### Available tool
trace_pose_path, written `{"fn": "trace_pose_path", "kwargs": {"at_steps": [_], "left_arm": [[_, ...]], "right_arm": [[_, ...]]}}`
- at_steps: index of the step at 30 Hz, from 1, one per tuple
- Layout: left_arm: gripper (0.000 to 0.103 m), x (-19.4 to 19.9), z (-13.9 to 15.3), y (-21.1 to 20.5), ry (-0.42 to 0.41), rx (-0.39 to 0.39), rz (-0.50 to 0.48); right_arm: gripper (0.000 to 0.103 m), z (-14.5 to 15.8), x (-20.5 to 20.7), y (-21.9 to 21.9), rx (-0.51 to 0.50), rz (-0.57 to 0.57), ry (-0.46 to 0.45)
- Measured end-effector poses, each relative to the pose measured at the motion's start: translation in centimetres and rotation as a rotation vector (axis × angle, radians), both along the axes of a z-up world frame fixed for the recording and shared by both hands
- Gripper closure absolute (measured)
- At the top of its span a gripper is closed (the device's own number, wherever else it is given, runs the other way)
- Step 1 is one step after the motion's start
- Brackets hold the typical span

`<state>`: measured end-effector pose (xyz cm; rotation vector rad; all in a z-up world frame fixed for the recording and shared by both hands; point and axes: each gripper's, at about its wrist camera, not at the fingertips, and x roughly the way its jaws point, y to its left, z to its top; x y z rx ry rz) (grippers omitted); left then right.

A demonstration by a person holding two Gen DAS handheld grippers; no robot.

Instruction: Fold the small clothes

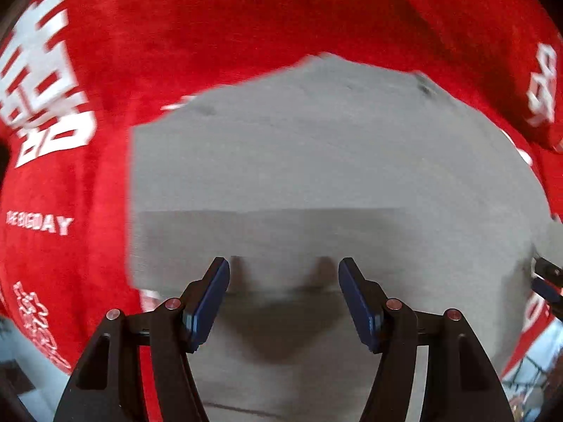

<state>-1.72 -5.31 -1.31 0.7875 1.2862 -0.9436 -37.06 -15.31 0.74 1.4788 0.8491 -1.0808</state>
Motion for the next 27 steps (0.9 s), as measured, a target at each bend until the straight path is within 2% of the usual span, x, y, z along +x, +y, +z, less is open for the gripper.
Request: {"fn": "trace_pose_path", "kwargs": {"at_steps": [5,9,12,14,17,22,25,27], "left_arm": [[0.037,-4.4,0.0,-1.8,0.023,0.001,-0.079],[0.037,-7.1,-0.2,-3.0,0.032,0.017,-0.137],[0.036,-8.3,-0.1,-3.8,0.041,0.026,-0.155],[0.017,-9.1,-0.1,-4.3,0.030,0.032,-0.156],[0.016,-10.4,0.2,-5.2,0.010,0.014,-0.170],[0.016,-11.9,-0.1,-6.6,0.039,0.009,-0.194],[0.000,-12.9,0.2,-7.2,0.046,0.002,-0.205],[0.000,-13.9,0.2,-7.4,0.043,0.001,-0.216]], "right_arm": [[0.045,-0.5,-3.3,0.1,0.021,-0.074,-0.031],[0.045,-0.8,-7.0,0.0,0.025,-0.183,-0.080],[0.045,-0.4,-10.8,-0.3,-0.004,-0.277,-0.064],[0.045,-0.1,-13.3,-0.4,-0.024,-0.349,-0.060],[0.045,-0.3,-16.9,-0.5,-0.042,-0.449,-0.053],[0.045,-1.4,-20.5,-0.7,-0.053,-0.551,-0.063],[0.045,-2.3,-21.8,-0.9,-0.049,-0.599,-0.113],[0.041,-2.5,-22.7,-1.3,-0.062,-0.616,-0.133]]}}
